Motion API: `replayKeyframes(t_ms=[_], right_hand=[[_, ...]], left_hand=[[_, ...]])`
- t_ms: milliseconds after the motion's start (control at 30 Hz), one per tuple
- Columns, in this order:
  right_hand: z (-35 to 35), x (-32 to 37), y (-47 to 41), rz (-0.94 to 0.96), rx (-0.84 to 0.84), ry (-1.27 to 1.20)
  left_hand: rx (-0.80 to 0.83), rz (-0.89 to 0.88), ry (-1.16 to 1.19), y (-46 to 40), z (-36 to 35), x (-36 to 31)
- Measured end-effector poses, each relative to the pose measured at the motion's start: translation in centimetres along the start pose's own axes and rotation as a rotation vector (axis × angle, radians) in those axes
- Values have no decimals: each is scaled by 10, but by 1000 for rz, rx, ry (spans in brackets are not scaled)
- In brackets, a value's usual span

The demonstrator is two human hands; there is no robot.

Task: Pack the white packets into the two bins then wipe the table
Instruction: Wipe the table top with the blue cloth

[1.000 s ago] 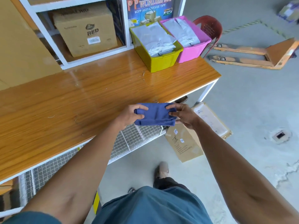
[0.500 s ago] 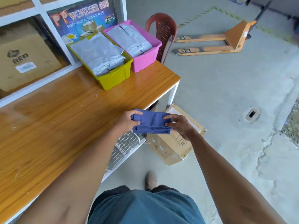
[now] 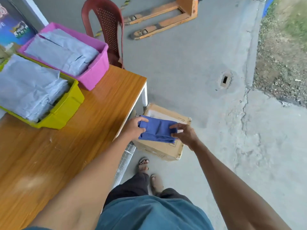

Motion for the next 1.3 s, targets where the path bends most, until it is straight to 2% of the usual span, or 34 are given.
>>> replayKeyframes(t_ms=[333,700,933,1100,1300], right_hand=[[32,-38,-36,-130,-220,-71],[44,-101,-134,-167,-272,62],[23,-138,-178,-205,-225,246],[6,-142,-194,-225,-209,489],[-7,-140,-205,-422,-9,661]], left_hand=[[137,-39,-99,-94,-18,-27],[101,9,-229,-209,-60,16],[59,87,-290,-253,-91,55],[2,88,-362,-269,-99,58],[10,62,-472,-284,-109,80]])
Point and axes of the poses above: each hand's wrist, its own y-axis away from the middle knuckle, its own z-axis out of the back of the hand, x = y × z, the point moved 9 cm from there along -y, towards the middle knuckle, and after that the axes turned 12 degrees about x, right-handed, at the moved point
